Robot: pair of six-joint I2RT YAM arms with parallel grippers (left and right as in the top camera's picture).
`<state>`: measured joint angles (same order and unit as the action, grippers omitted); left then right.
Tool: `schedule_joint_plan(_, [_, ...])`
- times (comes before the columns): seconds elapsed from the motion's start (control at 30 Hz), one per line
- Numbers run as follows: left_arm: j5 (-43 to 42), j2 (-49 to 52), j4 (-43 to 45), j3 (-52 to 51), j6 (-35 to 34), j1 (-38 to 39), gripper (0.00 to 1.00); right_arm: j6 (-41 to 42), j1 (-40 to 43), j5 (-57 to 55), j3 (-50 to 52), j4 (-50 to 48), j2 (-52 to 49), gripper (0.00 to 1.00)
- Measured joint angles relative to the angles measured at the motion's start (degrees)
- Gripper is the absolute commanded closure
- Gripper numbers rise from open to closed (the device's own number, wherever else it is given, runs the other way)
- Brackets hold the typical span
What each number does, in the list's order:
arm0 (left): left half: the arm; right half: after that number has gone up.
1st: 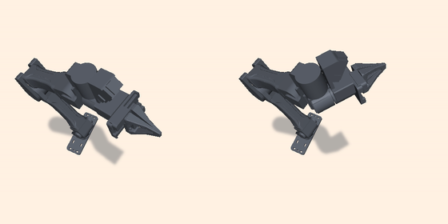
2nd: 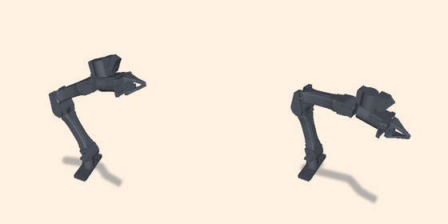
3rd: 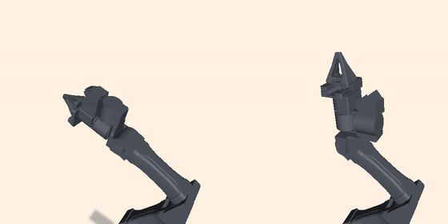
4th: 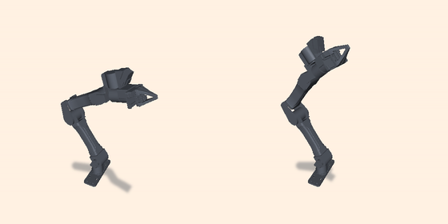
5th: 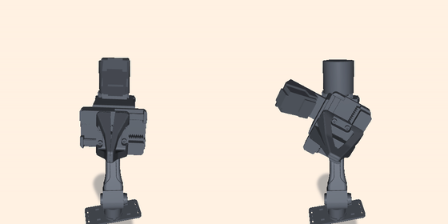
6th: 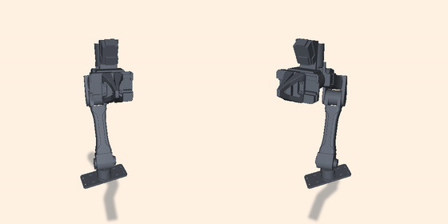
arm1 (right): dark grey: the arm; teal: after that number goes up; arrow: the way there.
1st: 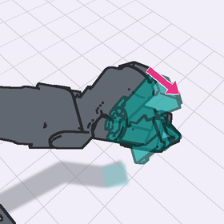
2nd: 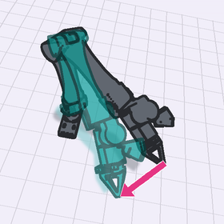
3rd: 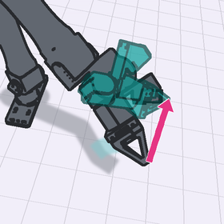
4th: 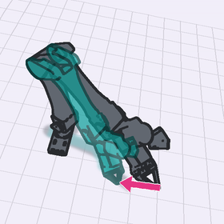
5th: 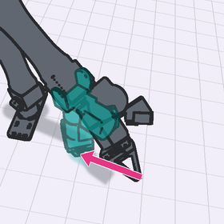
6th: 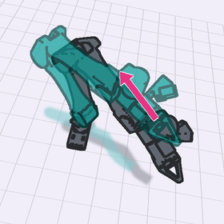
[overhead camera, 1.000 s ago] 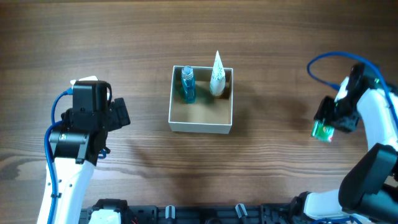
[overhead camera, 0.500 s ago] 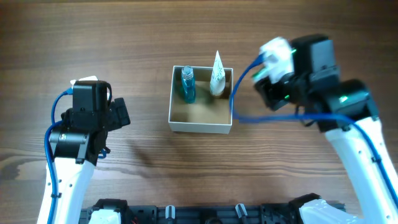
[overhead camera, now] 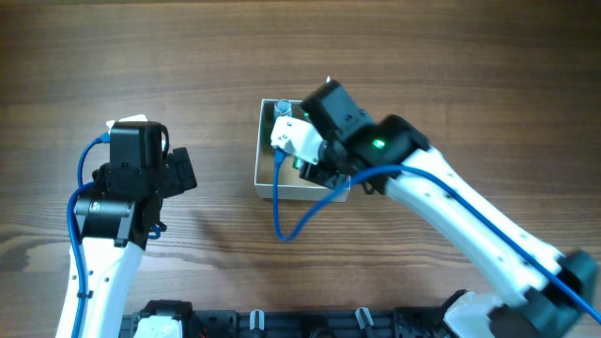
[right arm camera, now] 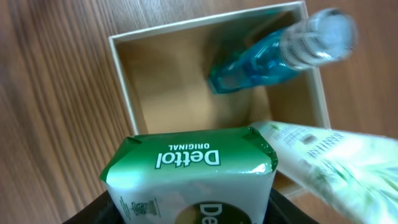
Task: Pack container
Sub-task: 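Carry the Dettol soap into the box and release it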
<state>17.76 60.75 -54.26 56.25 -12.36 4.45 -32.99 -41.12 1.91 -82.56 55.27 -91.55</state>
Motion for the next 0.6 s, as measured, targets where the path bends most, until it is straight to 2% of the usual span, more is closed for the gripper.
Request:
schedule_joint_plan(0.1, [0.0, 0.0, 0.0, 0.0, 0.0, 0.0, 0.00, 1.0, 0.0, 0.2, 0.0, -1.9, -4.9, 0.89])
schedule_joint_plan(0.2, [0.0, 0.0, 0.0, 0.0, 0.0, 0.0, 0.00, 1.9, 0.0, 0.2, 0.0, -3.0, -8.6, 0.72])
schedule_joint_plan(0.23, [0.0, 0.0, 0.0, 0.0, 0.0, 0.0, 0.00, 1.9, 0.0, 0.3, 0.0, -3.2, -9.1, 0.69])
schedule_joint_plan(0.3, [0.0, 0.0, 0.0, 0.0, 0.0, 0.0, 0.00, 2.1, 0.0, 0.2, 0.0, -3.6, -9.2, 0.47])
schedule_joint_plan(0.33, [0.0, 0.0, 0.0, 0.0, 0.0, 0.0, 0.00, 2.1, 0.0, 0.2, 0.0, -3.8, -9.2, 0.28])
schedule_joint_plan(0.4, [0.0, 0.0, 0.0, 0.0, 0.0, 0.0, 0.00, 2.4, 0.0, 0.2, 0.0, -3.8, -9.2, 0.00])
schedule_joint_plan(0.6, [0.0, 0.0, 0.0, 0.0, 0.0, 0.0, 0.00, 6.4, 0.0, 0.2, 0.0, -4.2, -8.1, 0.00])
